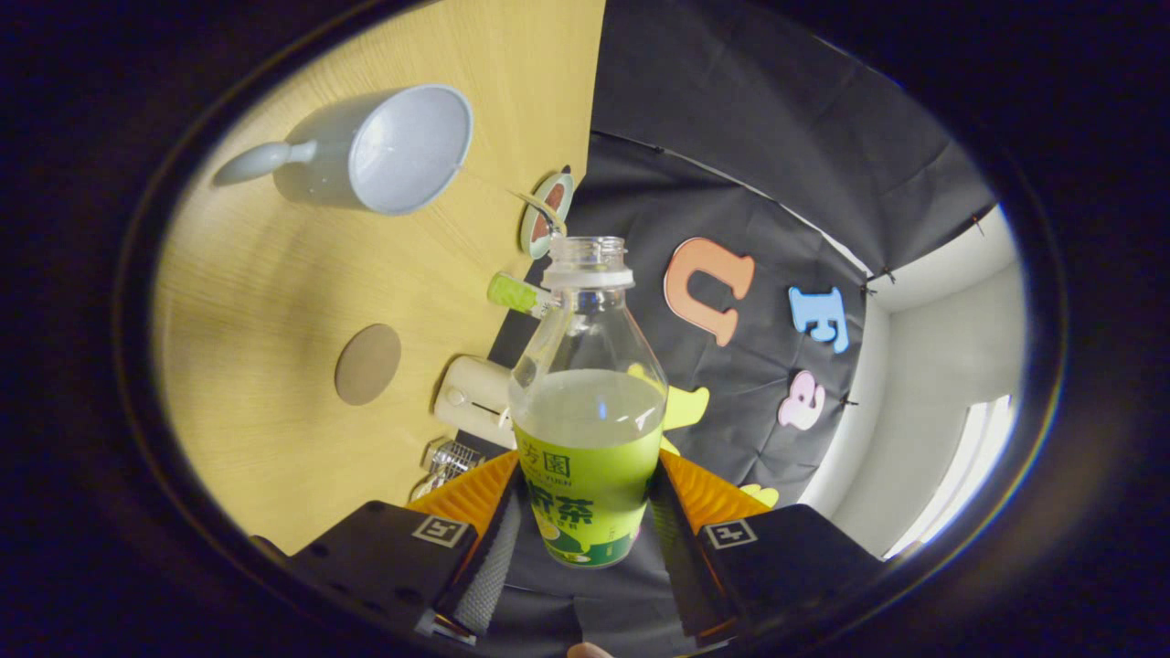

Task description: Take the bottle from table, then pour the juice into the cup, finally place the bottle on the coaster

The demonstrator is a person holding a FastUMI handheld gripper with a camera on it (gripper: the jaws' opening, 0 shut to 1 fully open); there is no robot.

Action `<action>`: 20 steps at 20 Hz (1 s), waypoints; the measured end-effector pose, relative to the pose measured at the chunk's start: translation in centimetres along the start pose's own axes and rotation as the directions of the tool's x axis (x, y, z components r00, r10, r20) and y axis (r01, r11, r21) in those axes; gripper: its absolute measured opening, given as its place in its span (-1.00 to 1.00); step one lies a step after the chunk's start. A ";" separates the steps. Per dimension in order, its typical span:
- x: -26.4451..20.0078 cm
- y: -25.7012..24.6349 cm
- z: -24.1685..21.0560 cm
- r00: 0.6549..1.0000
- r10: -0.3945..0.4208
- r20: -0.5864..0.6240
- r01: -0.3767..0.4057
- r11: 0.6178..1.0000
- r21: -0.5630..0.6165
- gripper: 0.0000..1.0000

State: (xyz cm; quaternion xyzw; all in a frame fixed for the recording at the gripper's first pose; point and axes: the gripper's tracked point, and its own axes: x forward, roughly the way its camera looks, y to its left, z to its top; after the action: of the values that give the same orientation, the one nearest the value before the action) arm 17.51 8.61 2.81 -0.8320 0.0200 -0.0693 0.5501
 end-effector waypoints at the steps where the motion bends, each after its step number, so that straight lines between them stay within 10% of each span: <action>1: 0.0 -0.1 0.1 1.000 -0.002 0.001 0.002 1.000 -0.006 0.58; 20: 0.7 -2.9 0.2 0.999 -0.050 0.004 0.050 0.992 -0.114 0.57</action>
State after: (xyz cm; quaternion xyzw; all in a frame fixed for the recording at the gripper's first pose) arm 18.16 9.87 5.41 -0.8622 0.0029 -0.0811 0.4999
